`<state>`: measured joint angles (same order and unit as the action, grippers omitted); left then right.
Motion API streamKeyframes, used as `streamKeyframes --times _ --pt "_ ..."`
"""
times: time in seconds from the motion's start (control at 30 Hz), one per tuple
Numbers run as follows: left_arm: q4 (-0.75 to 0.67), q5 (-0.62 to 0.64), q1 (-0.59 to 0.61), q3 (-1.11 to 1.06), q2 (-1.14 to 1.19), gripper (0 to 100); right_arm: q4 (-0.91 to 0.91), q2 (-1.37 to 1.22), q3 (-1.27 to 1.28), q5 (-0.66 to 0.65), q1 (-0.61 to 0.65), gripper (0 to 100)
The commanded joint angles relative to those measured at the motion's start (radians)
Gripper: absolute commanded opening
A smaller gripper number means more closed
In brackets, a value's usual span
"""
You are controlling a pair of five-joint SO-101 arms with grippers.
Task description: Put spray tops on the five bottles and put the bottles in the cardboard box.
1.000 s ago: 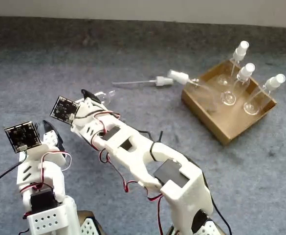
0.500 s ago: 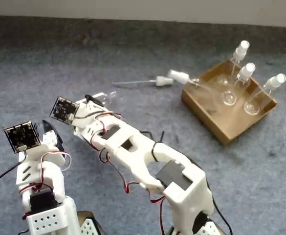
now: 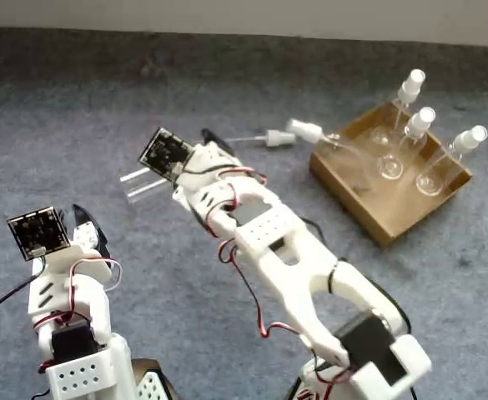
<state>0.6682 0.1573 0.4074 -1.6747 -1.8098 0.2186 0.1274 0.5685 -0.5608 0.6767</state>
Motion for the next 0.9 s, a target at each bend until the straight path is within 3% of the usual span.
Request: streamKeyframes --times 0.0,0.13,0.3,0.57,0.87 --pt "-0.020 0.005 -0.016 -0.021 -0.005 1 0.099 0.120 -0.005 -0.078 -0.024 26.4" --pt "-0.020 0.005 -0.016 -0.021 -0.005 1 0.211 0.127 -0.008 -0.157 -0.024 26.4" --pt "-0.020 0.005 -0.016 -0.021 -0.005 1 0.216 0.125 -0.005 -0.229 -0.019 26.5" --pt "-0.023 0.005 0.019 -0.021 -0.007 1 0.209 0.125 -0.010 -0.241 -0.019 26.4" --pt "-0.023 0.005 0.028 -0.021 -0.007 1 -0.239 0.122 0.117 -0.242 -0.010 26.1"
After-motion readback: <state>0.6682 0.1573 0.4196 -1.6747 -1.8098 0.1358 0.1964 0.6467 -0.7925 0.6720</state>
